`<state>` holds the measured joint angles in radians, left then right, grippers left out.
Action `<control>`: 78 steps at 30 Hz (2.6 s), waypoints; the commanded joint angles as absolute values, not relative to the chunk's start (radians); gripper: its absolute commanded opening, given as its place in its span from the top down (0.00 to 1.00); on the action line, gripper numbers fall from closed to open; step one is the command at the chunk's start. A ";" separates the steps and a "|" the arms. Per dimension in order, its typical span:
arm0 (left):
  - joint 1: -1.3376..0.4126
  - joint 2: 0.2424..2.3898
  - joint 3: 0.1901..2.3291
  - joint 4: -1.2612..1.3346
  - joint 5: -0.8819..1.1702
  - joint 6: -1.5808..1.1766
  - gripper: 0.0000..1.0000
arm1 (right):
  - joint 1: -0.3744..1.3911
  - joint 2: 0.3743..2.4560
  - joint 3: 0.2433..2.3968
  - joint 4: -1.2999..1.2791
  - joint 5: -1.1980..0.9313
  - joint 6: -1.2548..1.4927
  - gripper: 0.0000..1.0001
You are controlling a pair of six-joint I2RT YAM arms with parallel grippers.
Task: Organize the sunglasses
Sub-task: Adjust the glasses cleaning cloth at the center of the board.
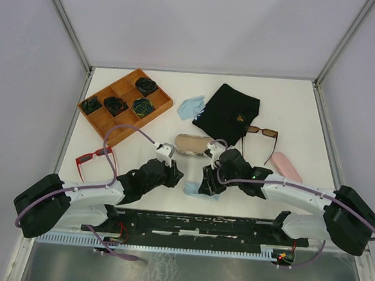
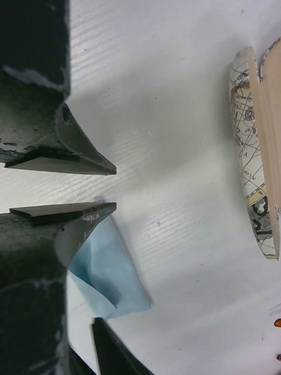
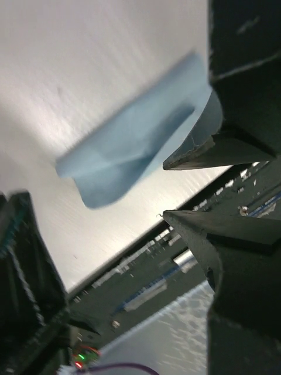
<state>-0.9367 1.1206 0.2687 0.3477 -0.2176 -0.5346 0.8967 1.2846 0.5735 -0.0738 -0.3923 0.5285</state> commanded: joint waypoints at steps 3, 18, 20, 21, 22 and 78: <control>-0.930 1.173 0.329 0.420 -0.135 -0.539 0.65 | 0.897 1.151 0.567 -0.235 0.072 0.617 0.62; -0.926 1.063 0.281 0.368 -0.256 -0.570 0.66 | 0.954 1.401 0.655 -0.023 -0.101 0.581 0.98; -0.924 1.048 0.278 0.354 -0.259 -0.568 0.66 | 0.959 1.434 0.673 -0.023 -0.081 0.580 0.99; -0.923 1.043 0.276 0.350 -0.259 -0.568 0.66 | 0.960 1.447 0.679 -0.021 -0.076 0.580 0.99; -0.922 1.039 0.274 0.348 -0.259 -0.569 0.66 | 0.962 1.459 0.685 -0.020 -0.079 0.578 1.00; -0.920 1.128 0.265 0.331 0.051 -0.548 0.53 | 1.024 1.164 0.600 -0.346 0.240 0.685 0.56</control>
